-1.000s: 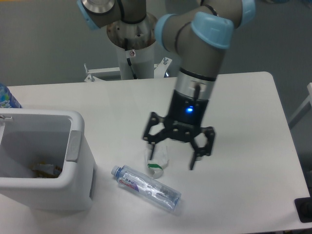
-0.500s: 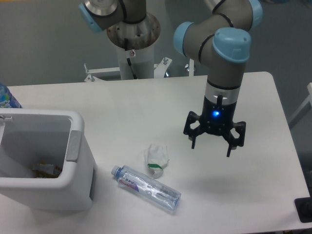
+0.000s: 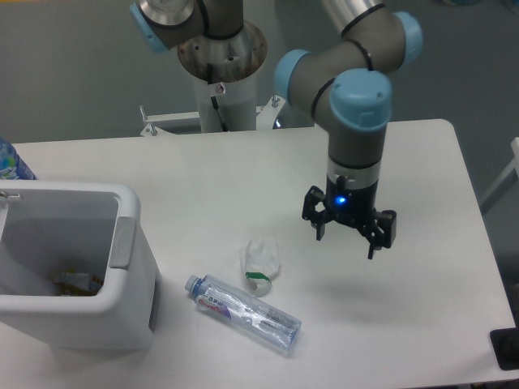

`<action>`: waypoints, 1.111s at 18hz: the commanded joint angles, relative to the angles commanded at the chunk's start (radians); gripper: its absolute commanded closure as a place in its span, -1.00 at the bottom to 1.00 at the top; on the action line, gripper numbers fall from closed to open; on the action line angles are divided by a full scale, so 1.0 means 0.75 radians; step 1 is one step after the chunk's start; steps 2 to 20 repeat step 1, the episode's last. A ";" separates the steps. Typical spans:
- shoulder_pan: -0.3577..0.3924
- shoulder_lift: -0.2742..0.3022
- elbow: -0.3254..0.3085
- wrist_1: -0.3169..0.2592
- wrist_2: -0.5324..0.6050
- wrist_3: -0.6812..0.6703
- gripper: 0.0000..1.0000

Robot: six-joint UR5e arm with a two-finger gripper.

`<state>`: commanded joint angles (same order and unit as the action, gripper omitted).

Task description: Open the trash can

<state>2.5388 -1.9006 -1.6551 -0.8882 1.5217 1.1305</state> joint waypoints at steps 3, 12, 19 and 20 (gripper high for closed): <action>0.000 0.000 -0.008 0.004 0.000 -0.002 -1.00; 0.000 0.000 -0.008 0.004 0.000 -0.002 -1.00; 0.000 0.000 -0.008 0.004 0.000 -0.002 -1.00; 0.000 0.000 -0.008 0.004 0.000 -0.002 -1.00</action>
